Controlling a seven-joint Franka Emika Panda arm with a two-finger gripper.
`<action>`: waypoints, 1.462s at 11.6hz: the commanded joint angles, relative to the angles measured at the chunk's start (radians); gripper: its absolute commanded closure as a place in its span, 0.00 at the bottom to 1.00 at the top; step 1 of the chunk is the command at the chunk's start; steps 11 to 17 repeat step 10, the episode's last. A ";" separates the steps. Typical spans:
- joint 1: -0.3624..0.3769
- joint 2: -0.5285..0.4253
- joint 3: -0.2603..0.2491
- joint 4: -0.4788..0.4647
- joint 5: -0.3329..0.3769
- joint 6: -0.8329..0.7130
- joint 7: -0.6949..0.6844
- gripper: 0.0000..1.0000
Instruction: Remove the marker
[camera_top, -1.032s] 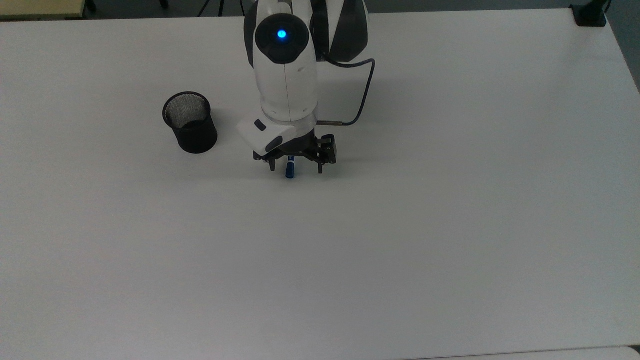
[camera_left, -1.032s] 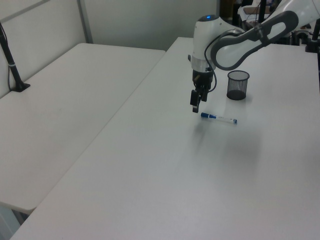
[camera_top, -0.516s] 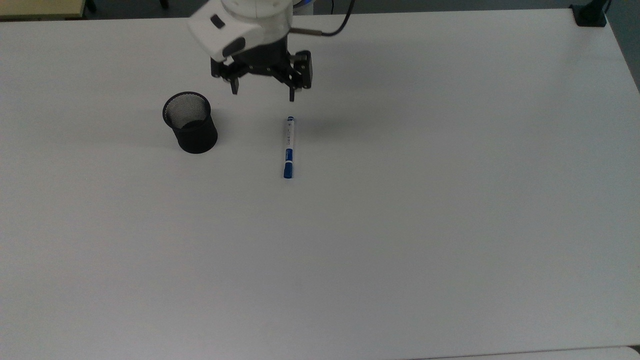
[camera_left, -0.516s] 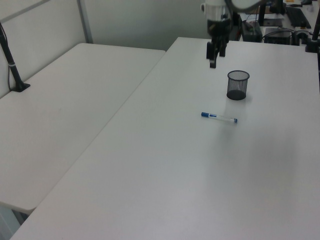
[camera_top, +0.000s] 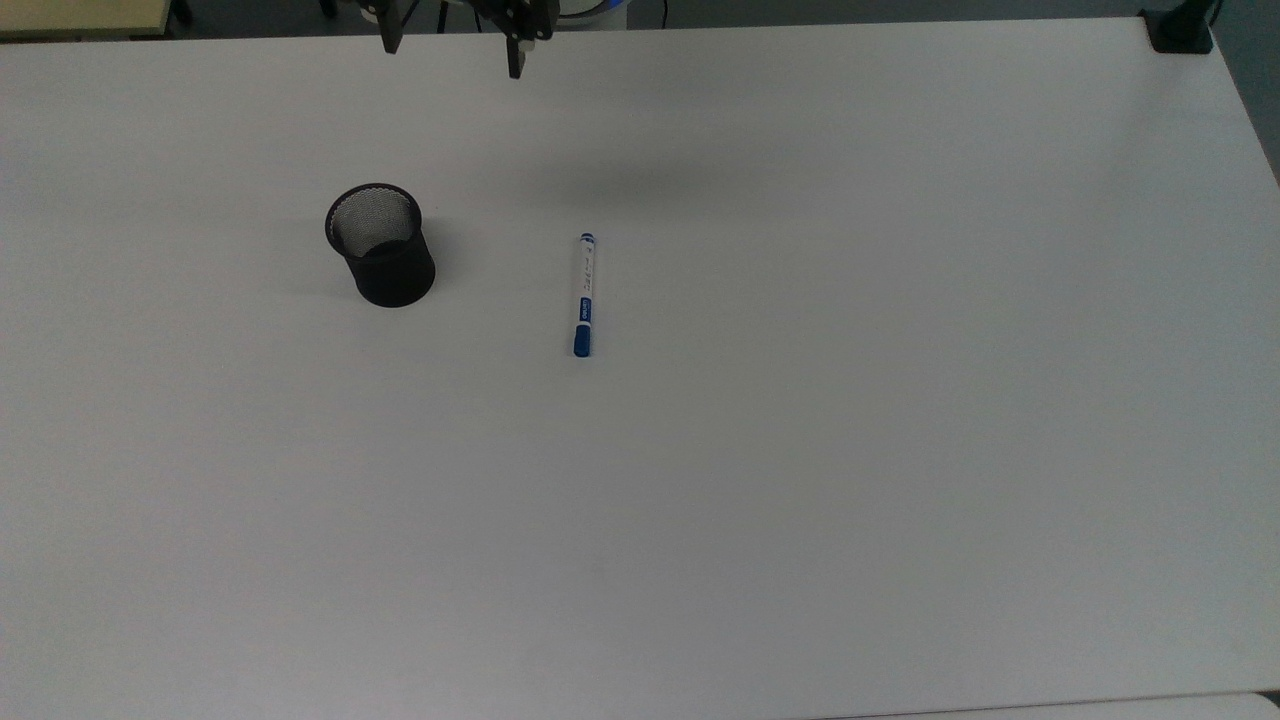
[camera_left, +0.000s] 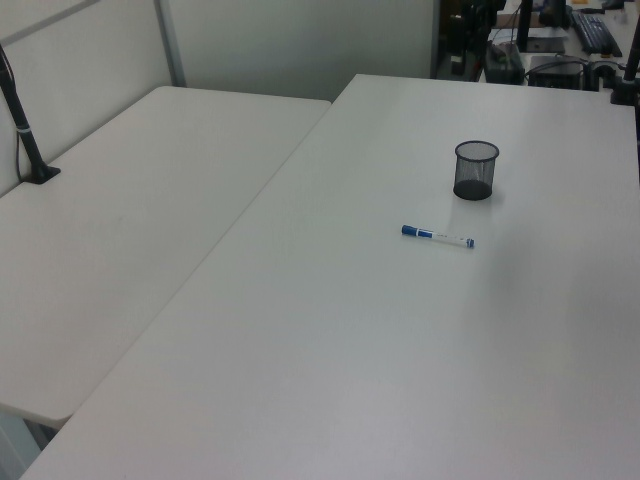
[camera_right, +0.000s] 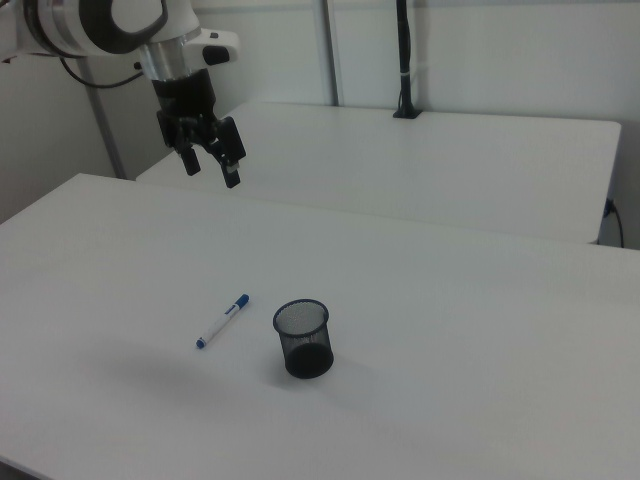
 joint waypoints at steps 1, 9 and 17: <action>-0.012 -0.085 -0.029 -0.102 0.055 0.007 -0.012 0.00; -0.070 -0.080 -0.026 -0.098 0.091 0.101 -0.230 0.00; -0.070 -0.080 -0.025 -0.098 0.087 0.098 -0.232 0.00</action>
